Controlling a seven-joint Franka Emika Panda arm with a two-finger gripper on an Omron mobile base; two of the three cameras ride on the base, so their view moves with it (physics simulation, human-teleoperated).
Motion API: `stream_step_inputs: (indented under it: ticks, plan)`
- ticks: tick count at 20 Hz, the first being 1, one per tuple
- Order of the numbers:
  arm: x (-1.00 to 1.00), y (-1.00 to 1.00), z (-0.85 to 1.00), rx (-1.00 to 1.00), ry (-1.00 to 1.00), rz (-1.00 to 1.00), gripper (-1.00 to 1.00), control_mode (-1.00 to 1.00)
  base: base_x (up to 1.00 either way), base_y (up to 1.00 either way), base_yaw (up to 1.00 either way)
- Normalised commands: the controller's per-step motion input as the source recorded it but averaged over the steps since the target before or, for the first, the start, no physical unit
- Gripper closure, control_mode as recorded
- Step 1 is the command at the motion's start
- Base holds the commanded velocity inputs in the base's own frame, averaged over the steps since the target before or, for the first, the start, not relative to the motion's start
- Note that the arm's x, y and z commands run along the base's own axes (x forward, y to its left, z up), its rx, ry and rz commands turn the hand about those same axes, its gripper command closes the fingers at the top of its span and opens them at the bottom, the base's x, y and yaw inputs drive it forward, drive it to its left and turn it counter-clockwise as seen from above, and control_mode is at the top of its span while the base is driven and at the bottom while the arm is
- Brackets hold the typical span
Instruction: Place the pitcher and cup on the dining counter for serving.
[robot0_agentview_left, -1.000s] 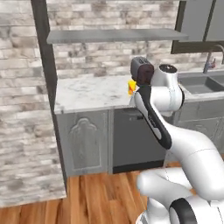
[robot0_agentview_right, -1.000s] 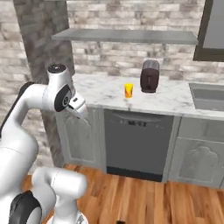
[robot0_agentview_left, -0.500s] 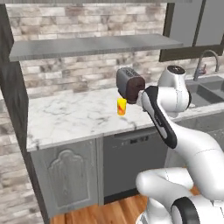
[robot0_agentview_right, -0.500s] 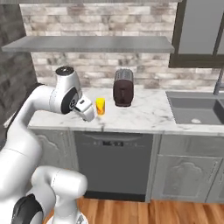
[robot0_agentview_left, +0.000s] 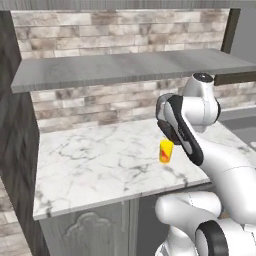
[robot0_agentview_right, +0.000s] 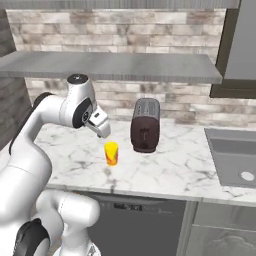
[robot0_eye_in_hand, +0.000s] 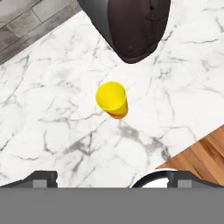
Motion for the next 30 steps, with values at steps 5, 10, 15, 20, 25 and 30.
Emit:
stream_step_inputs:
  ticks: [5, 10, 15, 20, 25, 30]
  plan:
    - [0.0, 0.0, 0.0, 0.0, 0.0, 0.0, -1.0, 1.0, 0.32, -0.12, 0.06]
    - [0.08, 0.0, -0.11, -0.01, 0.04, 0.02, -1.0, -1.0, 0.09, -0.05, 0.03]
    - [0.24, -0.01, -0.46, -0.05, 0.12, 0.06, -1.0, -1.0, 0.0, 0.0, 0.0]
    - [0.37, -0.08, -0.51, -0.03, 0.16, 0.11, -1.0, -1.0, 0.0, 0.0, 0.0]
    - [0.42, -0.01, -0.38, -0.04, 0.13, 0.16, -1.0, -1.0, 0.0, 0.0, 0.0]
    - [0.1, 0.0, -0.17, -0.02, 0.02, 0.12, -1.0, -1.0, 0.0, 0.0, 0.0]
